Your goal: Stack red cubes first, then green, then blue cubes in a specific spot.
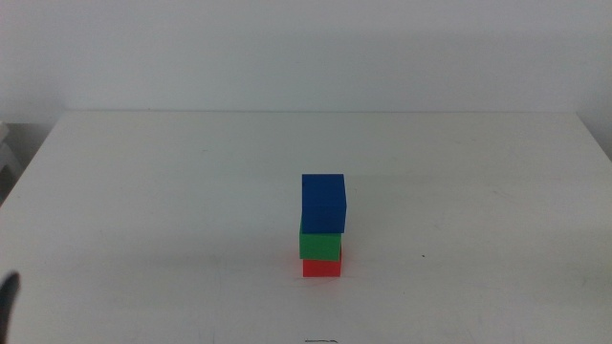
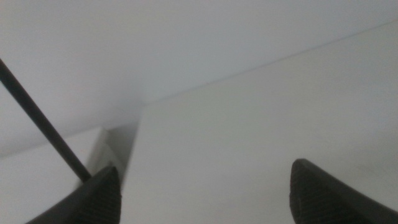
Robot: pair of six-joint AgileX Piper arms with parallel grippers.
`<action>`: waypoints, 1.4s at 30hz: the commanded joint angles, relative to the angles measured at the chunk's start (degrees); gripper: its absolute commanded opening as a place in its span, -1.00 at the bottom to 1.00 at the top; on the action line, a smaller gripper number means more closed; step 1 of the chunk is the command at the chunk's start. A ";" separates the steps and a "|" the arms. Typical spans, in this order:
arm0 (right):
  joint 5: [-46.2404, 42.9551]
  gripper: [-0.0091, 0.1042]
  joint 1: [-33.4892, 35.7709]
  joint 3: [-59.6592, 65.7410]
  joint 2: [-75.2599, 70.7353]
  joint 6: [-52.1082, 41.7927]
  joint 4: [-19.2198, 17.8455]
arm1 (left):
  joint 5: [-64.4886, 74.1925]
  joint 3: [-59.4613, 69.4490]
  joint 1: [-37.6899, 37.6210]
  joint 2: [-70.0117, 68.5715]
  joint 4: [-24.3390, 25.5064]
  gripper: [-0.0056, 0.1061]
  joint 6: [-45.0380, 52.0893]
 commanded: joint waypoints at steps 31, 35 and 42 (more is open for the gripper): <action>-5.66 0.33 -0.44 12.91 -9.18 -0.32 -0.66 | -13.69 14.47 -4.91 -9.59 16.35 0.75 -27.55; -5.66 0.33 -0.44 12.91 -9.18 -0.32 -0.66 | -13.80 14.47 -4.96 -9.59 16.23 0.75 -27.70; -5.66 0.33 -0.44 12.91 -9.18 -0.32 -0.66 | -13.80 14.47 -4.96 -9.53 16.29 0.75 -27.70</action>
